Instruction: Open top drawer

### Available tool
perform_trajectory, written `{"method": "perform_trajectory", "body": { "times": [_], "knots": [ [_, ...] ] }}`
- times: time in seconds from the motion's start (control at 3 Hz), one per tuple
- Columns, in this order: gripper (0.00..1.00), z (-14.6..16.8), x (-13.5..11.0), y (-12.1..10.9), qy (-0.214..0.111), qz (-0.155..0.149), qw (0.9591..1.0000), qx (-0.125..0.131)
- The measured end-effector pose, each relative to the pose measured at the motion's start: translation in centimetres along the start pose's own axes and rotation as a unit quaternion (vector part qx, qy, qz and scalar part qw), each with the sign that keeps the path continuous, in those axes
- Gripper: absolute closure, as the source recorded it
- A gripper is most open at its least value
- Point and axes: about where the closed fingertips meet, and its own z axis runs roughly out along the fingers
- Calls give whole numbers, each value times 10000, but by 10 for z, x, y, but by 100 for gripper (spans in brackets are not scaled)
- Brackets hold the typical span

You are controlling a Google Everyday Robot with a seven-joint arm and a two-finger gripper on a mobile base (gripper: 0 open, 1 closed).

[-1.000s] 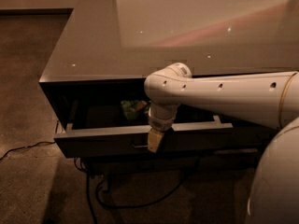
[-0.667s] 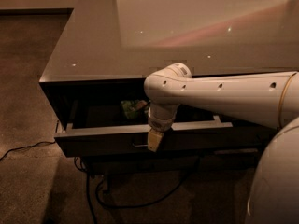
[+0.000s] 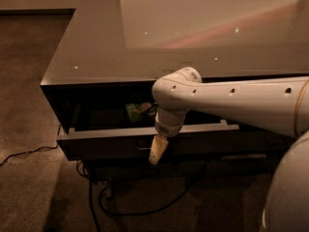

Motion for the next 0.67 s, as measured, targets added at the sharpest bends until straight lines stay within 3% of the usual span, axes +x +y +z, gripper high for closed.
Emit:
{"method": "perform_trajectory", "body": {
  "times": [0.33,0.67],
  "knots": [
    [0,-7,2,-3,-77,141,9998,77],
    [0,-20,0,-9,-599,281,9978,-82]
  ]
}}
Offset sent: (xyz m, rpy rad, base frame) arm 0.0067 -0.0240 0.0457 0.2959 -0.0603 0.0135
